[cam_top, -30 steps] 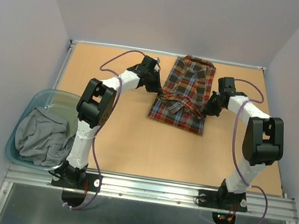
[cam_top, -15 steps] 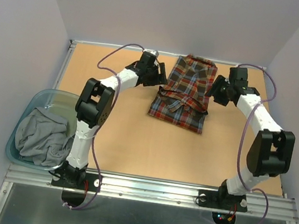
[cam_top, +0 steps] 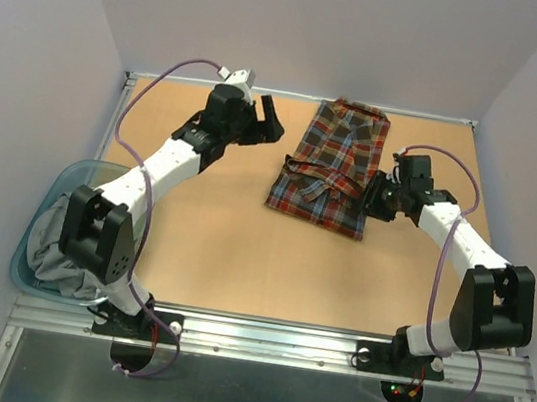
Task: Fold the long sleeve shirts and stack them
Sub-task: Fold the shirt
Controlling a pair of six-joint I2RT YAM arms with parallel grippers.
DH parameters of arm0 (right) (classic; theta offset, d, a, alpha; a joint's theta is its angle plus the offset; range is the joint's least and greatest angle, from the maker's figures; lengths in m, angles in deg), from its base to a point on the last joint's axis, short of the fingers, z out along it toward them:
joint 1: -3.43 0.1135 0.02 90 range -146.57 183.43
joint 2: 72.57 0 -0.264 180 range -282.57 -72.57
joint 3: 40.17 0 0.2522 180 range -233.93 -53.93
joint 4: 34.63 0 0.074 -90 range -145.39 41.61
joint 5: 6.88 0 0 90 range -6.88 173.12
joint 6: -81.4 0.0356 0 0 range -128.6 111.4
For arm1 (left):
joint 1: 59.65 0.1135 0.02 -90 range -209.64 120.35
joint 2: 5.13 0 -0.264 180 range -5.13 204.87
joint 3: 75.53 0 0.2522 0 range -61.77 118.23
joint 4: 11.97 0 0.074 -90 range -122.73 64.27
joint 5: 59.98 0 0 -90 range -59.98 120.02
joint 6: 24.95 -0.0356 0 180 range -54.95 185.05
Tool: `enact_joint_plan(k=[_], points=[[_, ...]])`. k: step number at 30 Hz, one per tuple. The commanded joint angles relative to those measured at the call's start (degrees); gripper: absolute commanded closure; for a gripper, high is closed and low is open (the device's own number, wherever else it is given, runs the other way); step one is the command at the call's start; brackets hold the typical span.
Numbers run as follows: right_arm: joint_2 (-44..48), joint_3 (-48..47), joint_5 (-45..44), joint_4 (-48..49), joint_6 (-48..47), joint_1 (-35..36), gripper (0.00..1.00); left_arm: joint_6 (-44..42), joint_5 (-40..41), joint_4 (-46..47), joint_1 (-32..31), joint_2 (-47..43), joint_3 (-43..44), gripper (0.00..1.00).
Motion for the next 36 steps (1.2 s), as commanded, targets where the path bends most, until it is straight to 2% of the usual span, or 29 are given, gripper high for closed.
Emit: enact_joint_plan(k=[1,4,7,11,18,29,32,36], points=[[-2.3,1.29,1.65,6.98,0.58,1.47,0.55,-3.24,2.74,0.06,-0.08,-8.67,-12.23,0.05],[-4.51,0.85,1.65,8.66,1.02,2.08,0.56,-3.69,3.97,0.42,-0.08,-13.96,-18.66,0.05],[-7.85,-1.08,1.39,10.68,0.94,2.17,0.62,-3.77,4.68,0.42,-0.08,-20.64,-27.09,0.05],[-12.68,-3.71,1.65,11.3,0.76,2.26,0.62,-2.81,5.29,0.42,-0.17,-28.63,-32.82,0.05],[-18.3,-10.48,-4.76,11.39,-0.73,2.17,0.62,-2.02,6.08,-0.46,-0.17,-32.96,-35.91,0.05],[-27.98,-28.58,-16.79,11.21,-4.33,-0.64,0.59,-0.79,8.81,-2.74,-0.17,-34.72,-35.82,0.05],[-27.11,-31.23,-10.15,11.12,-6.18,-0.55,0.59,-0.7,9.86,-3.36,-0.17,-34.45,-35.91,0.05],[-22.81,-28.78,-3.63,10.95,-10.92,3.3,0.59,0.26,12.14,-3.19,-0.17,-34.19,-36.35,0.05]])
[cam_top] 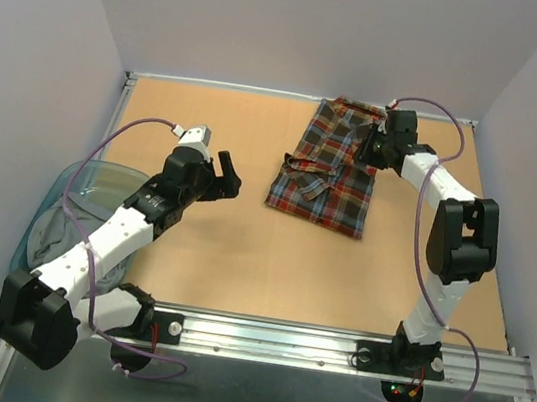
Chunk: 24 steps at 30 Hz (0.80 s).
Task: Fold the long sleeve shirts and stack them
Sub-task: Fold the shirt
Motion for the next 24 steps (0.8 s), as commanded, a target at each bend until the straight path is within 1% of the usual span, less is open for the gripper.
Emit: enact_joint_plan(k=[1,3,4,5,7,10,13,15,18,24], points=[[7.16,0.35,6.71,1.74,-7.18,6.01,0.58,1.12,3.64,0.18,-0.17,-0.97,-0.9,0.05],[9.28,2.74,7.07,1.74,-8.6,8.93,0.57,1.56,4.44,0.27,-0.17,-0.01,-0.73,0.05],[10.94,4.75,7.86,1.74,-9.91,11.99,0.55,2.0,4.61,0.27,-0.08,0.35,-0.55,0.05],[11.66,5.81,8.21,1.74,-10.45,13.5,0.55,2.26,4.88,0.27,-0.08,0.7,-0.29,0.05],[12.71,8.1,9.96,1.74,-11.85,18.05,0.52,2.79,4.97,0.36,-0.08,1.76,-0.11,0.05],[12.37,9.95,10.5,1.83,-12.3,22.63,0.52,3.23,4.79,0.45,-0.08,2.9,0.07,0.05],[10.44,11.01,10.15,1.92,-12.21,24.49,0.52,3.49,4.27,0.53,-0.08,2.99,-0.02,0.05],[8.69,11.01,8.66,1.83,-12.39,24.5,0.52,3.5,4.44,0.62,-0.08,2.29,-0.37,0.05],[6.49,10.22,3.22,1.83,-13.88,24.41,0.52,3.41,4.97,0.27,-0.08,0.89,-0.72,0.05],[1.21,7.5,-3.2,1.75,-17.31,24.15,0.52,3.15,6.11,-1.66,-0.08,-1.22,-1.08,0.05]])
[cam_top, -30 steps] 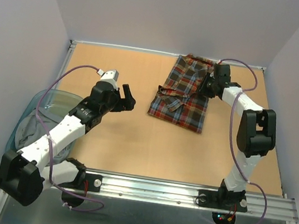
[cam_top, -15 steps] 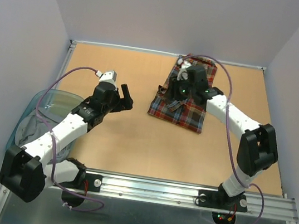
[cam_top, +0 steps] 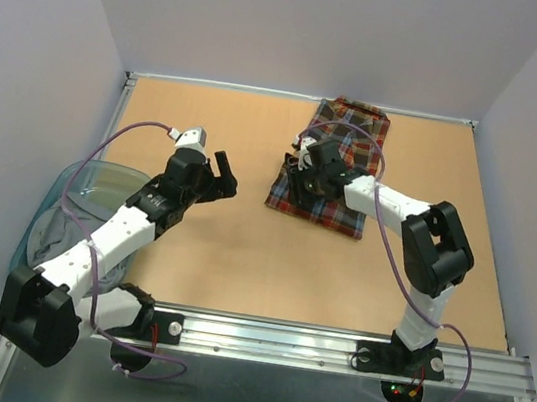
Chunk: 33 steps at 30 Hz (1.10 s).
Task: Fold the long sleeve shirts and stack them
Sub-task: Fold the shirt
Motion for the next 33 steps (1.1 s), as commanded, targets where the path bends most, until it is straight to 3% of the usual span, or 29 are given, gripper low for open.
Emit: enact_joint_plan(k=[1,12,23,29,33], points=[[-2.94,-2.73,-7.88,1.07,-3.69,-0.2,0.52,0.0,2.13,-0.92,-0.08,-3.22,-0.66,0.05],[-6.02,-11.51,-20.81,1.16,-8.52,-4.77,0.52,1.23,3.19,-3.82,-0.08,-8.05,-2.59,0.05],[-12.01,-22.86,-24.07,1.16,-10.81,-11.72,0.51,1.49,2.66,-4.7,-0.08,-8.85,-3.21,0.05],[-3.05,-15.49,-16.69,1.24,-12.48,-9.97,0.47,0.96,1.08,-2.68,-0.08,-5.69,-3.12,0.05],[3.01,-8.82,-15.64,1.24,-16.52,-6.28,0.36,0.44,-0.41,-0.75,-0.08,-1.04,-1.72,0.05]])
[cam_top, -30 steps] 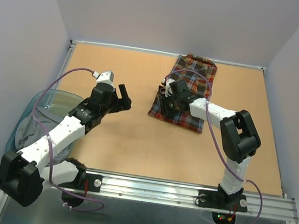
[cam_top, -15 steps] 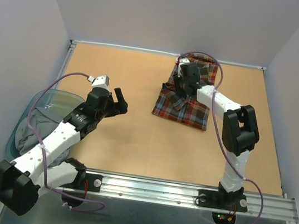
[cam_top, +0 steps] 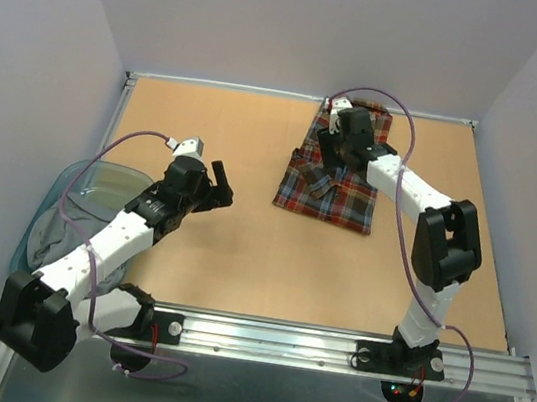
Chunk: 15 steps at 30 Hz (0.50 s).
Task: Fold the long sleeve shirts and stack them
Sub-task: Fold the shirt
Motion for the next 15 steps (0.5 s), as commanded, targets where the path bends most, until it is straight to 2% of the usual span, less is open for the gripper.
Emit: enact_joint_plan(k=[1,8,15], points=[[9.55,5.25,3.01,1.46,-4.96,6.14,0.34,-1.16,-1.05,2.99,-0.08,3.26,1.65,0.05],[9.22,9.56,-0.59,0.24,-8.75,11.51,0.36,-1.78,-0.7,3.52,-0.08,7.22,4.2,0.05],[3.78,8.33,-3.57,0.05,-9.97,11.96,0.43,-1.34,-1.13,3.78,-0.08,8.1,3.67,0.05]])
